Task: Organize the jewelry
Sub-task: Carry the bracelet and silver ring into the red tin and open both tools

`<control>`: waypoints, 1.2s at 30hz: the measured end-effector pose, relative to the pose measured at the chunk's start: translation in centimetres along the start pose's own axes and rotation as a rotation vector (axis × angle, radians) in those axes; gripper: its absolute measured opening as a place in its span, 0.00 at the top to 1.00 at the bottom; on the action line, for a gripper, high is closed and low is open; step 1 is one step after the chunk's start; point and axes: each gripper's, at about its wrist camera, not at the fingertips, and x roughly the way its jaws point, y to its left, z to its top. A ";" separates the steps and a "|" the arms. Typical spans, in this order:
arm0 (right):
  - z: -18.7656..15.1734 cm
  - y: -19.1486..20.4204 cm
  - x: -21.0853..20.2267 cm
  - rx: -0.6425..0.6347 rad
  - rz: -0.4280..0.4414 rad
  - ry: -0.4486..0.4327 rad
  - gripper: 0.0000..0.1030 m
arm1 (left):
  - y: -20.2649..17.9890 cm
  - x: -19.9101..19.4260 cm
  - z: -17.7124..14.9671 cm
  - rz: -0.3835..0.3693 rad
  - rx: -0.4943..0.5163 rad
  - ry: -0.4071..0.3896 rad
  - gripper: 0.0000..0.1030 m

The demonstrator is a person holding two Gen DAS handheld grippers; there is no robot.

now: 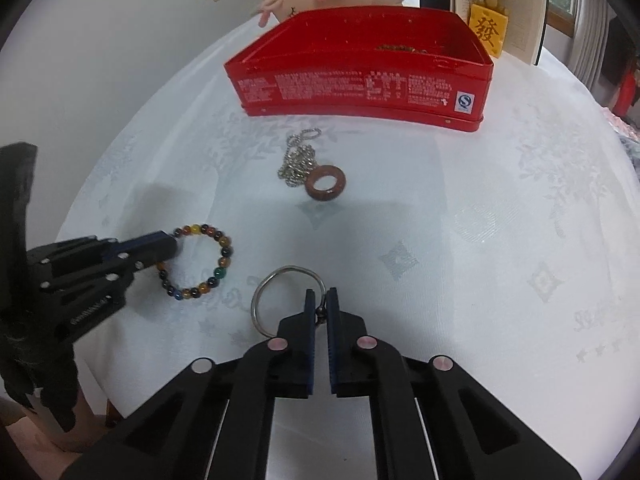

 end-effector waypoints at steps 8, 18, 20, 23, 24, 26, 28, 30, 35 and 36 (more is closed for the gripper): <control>-0.1 0.9 1.1 -0.049 -0.026 0.026 0.92 | -0.1 1.1 0.1 0.014 0.007 0.028 0.94; -0.3 0.4 -0.6 -0.057 0.019 -0.028 0.95 | 0.5 0.1 0.6 -0.033 -0.036 -0.014 0.94; -0.2 0.0 -1.4 -0.050 0.032 -0.053 0.95 | 0.7 -1.0 1.0 -0.049 -0.047 -0.048 0.94; 0.2 -0.6 -3.1 -0.040 0.072 -0.098 0.95 | 0.7 -2.8 1.6 -0.054 -0.047 -0.099 0.94; 0.3 -0.8 -3.5 -0.037 0.082 -0.105 0.95 | 0.6 -3.4 1.8 -0.057 -0.047 -0.113 0.94; 0.6 -1.1 -4.4 -0.034 0.085 -0.125 0.95 | 0.4 -4.3 2.2 -0.066 -0.044 -0.133 0.94; 1.1 -1.0 -4.8 -0.032 0.077 -0.138 0.95 | 0.1 -5.1 2.6 -0.070 -0.042 -0.151 0.94; 1.6 -1.3 -5.3 -0.030 0.077 -0.151 0.95 | -0.1 -6.1 3.1 -0.066 -0.034 -0.175 0.94; 3.2 -2.0 -6.7 -0.031 0.060 -0.186 0.95 | -0.2 -8.1 4.5 -0.078 -0.024 -0.217 0.94; 3.6 -2.1 -6.9 -0.031 0.059 -0.191 0.95 | -0.4 -8.5 4.8 -0.079 -0.022 -0.227 0.94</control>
